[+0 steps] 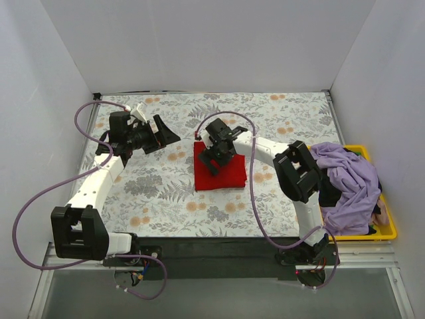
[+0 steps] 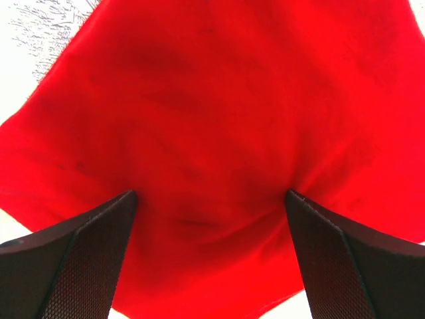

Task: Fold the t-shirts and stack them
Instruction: Neatly place the folded tshirt to the corner

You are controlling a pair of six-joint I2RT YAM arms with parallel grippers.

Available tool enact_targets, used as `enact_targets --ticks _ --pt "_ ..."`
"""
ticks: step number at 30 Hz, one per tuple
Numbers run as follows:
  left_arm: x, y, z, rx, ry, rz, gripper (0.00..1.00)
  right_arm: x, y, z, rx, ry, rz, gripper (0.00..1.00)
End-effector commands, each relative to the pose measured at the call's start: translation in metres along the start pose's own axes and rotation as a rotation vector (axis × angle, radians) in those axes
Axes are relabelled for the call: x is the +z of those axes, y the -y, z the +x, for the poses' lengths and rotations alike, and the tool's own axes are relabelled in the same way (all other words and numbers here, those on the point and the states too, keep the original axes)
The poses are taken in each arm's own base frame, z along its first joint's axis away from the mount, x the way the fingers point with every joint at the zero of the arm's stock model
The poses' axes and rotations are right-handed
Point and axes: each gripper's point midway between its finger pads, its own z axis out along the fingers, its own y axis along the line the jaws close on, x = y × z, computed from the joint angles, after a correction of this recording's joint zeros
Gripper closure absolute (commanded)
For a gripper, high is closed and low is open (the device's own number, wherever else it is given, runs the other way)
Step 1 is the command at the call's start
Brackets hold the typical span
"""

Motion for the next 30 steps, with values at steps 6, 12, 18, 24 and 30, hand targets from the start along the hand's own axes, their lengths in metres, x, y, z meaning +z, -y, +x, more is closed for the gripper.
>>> enact_targets --ticks 6,12,18,24,30 --pt "-0.012 0.008 -0.007 0.047 0.016 -0.012 0.12 -0.014 0.101 0.04 -0.038 -0.086 -0.031 0.02" --pt "-0.002 -0.001 -0.005 0.021 -0.006 -0.024 0.12 -0.026 0.203 0.063 -0.041 -0.099 0.063 0.02" --pt "0.002 -0.002 -0.003 0.004 -0.022 -0.021 0.12 -0.03 0.287 0.082 -0.04 -0.089 0.136 0.02" --pt "-0.002 -0.006 -0.005 0.013 -0.013 -0.052 0.12 -0.04 0.34 0.096 -0.082 -0.088 0.19 0.02" --pt "-0.001 -0.01 -0.006 0.004 -0.014 -0.066 0.12 -0.044 0.373 0.129 -0.034 -0.11 0.217 0.02"
